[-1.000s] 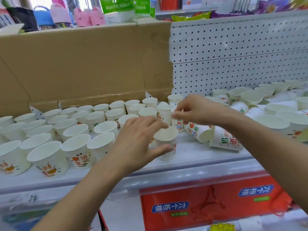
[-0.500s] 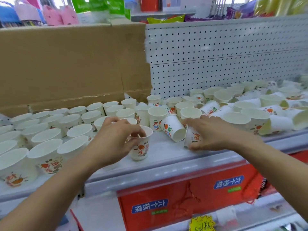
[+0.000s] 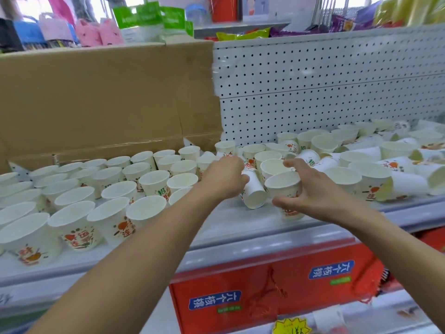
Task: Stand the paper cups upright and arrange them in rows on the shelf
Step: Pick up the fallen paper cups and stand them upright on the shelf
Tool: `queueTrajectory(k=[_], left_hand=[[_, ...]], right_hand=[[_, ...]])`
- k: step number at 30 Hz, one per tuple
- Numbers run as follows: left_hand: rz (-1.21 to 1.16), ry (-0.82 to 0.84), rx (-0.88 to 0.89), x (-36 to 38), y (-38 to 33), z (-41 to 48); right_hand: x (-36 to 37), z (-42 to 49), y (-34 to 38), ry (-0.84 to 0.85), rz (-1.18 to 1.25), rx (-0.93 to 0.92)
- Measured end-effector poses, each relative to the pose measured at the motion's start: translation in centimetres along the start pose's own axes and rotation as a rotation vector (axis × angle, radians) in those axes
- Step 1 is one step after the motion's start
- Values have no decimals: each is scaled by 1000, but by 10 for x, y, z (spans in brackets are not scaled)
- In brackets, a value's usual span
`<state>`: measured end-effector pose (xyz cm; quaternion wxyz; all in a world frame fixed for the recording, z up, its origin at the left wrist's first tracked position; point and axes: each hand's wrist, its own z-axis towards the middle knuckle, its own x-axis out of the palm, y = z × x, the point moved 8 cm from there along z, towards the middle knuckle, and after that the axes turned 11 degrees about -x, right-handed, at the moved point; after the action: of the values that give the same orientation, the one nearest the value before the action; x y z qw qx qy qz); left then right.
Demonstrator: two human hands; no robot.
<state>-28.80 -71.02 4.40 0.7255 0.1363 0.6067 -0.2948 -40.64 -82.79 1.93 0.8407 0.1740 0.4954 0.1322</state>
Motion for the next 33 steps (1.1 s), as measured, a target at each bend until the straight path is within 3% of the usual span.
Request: queueTrajectory(k=[4, 9, 12, 19, 28, 33], left_hand=[[-19, 57, -59, 21, 3, 14], [-338, 196, -157, 33, 11, 12], [-410, 154, -157, 25, 14, 7], [-214, -73, -35, -25, 14, -28], [-111, -5, 119, -23, -9, -50], [-124, -141, 162, -43, 15, -67]], right_hand=[[-6, -6, 0, -22, -23, 2], [-10, -12, -6, -29, -8, 57], [-9, -13, -8, -12, 23, 83], [-6, -9, 4, 43, 73, 81], [10, -5, 18, 163, -27, 74], [0, 2, 25, 146, -169, -4]])
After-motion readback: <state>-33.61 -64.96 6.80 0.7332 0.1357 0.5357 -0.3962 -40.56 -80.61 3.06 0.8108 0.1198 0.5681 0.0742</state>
